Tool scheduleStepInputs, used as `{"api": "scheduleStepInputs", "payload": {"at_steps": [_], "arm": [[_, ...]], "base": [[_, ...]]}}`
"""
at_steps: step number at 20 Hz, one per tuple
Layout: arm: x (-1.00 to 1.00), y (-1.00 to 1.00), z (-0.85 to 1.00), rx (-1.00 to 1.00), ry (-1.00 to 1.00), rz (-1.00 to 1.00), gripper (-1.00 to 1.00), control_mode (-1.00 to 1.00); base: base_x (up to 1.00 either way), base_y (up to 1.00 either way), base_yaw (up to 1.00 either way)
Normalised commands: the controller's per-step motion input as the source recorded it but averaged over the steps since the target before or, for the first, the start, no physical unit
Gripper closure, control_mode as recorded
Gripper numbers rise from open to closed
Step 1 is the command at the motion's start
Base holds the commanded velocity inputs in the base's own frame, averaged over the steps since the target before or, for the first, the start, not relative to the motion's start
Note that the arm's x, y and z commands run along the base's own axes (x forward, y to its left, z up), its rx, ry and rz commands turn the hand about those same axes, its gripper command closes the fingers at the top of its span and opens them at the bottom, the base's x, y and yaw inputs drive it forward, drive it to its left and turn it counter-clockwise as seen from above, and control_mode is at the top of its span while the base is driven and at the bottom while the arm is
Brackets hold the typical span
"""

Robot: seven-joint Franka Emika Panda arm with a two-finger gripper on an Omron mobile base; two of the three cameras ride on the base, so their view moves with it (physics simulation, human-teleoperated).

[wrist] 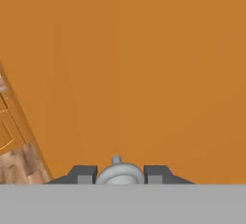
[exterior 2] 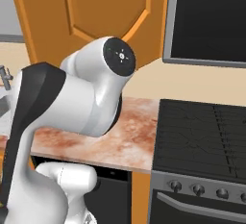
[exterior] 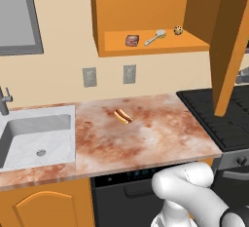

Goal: Pick the bar soap and dish brush from the cabinet and place them on the counter.

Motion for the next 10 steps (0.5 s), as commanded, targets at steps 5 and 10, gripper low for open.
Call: {"api": "scheduleStepInputs", "payload": {"at_steps": [5,10], "arm": [[-0.17,-0.51,-0.16,-0.06,0.00,0.03,1.00,-1.00],[-0.09,-0.49,-0.16,-0.02,0.02,0.05,1.00,-1.00]], "base": [[0.00,0.00,0.00],[0.00,0.00,0.00]]}}
